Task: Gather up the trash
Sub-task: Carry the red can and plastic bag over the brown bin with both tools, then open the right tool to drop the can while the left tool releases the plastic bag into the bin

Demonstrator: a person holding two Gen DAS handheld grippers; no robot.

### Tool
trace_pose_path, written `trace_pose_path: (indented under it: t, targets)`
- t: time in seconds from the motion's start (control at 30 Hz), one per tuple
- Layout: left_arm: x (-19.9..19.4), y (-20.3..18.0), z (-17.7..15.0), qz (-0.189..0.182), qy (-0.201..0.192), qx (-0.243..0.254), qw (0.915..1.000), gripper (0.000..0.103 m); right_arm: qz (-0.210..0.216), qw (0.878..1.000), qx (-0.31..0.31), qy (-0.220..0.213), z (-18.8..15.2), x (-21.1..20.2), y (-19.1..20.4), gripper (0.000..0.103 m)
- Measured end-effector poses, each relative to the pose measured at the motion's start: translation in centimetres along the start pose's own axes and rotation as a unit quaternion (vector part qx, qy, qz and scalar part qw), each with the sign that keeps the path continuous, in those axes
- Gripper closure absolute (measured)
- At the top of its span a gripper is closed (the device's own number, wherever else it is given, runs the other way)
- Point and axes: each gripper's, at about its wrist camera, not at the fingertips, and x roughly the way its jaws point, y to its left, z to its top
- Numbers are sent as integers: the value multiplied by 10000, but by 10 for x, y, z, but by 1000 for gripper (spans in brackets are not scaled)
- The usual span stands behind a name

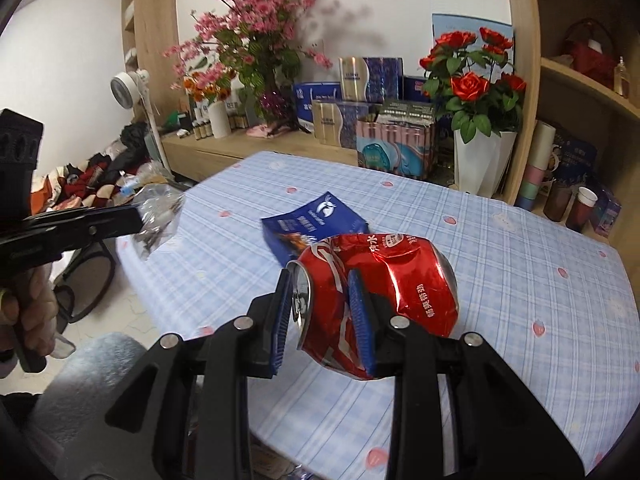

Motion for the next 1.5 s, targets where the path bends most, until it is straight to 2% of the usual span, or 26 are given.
trace_pose_path:
  t: [0.2, 0.4, 0.7, 0.73, 0.77, 0.83, 0.9, 0.93, 1.07, 1.27, 1.4, 1.5]
  targets:
    - [-35, -8, -14, -30, -73, -65, 9999, 95, 116, 9998, 137, -69, -27, -41, 26, 72]
    - [-63, -17, -35, -76, -73, -100, 9999, 95, 143, 9995, 261, 66, -67, -67, 49, 72]
    - [-80, -26, -54, -159, -22, -135, 9998, 95, 322, 9951, 542, 757, -117, -63, 75, 69]
    - [-81, -27, -56, -163, -21, -142, 9998, 95, 314, 9950, 537, 776, -119, -62, 78, 66]
    - [-81, -28, -58, -156, -23, -143, 9998, 95, 317, 9948, 545, 794, -120, -62, 80, 55]
    - [-82, -30, -62, -133, -25, -136, 9998, 95, 252, 9953, 573, 746, -120, -63, 80, 43]
    - [-80, -32, -66, -138, 7, -145, 9998, 95, 205, 9959, 644, 602, -115, -68, 77, 37]
    - [-80, -34, -69, -140, 28, -147, 9998, 95, 147, 9962, 670, 529, -112, -70, 75, 30]
    - [-76, -42, -80, -173, 102, -83, 9998, 95, -337, 9970, 692, 116, -104, -84, 68, 8]
    - [-67, -52, -94, -214, 183, -28, 9996, 95, -890, 9925, 818, -158, -104, -93, 53, 6]
    - [-61, -52, -108, -393, 290, -226, 9986, 95, -1073, 9903, 841, -248, -107, -96, 45, 6]
    - [-57, -53, -117, -388, 422, -231, 9981, 94, -1223, 9885, 808, -364, -113, -99, 42, 6]
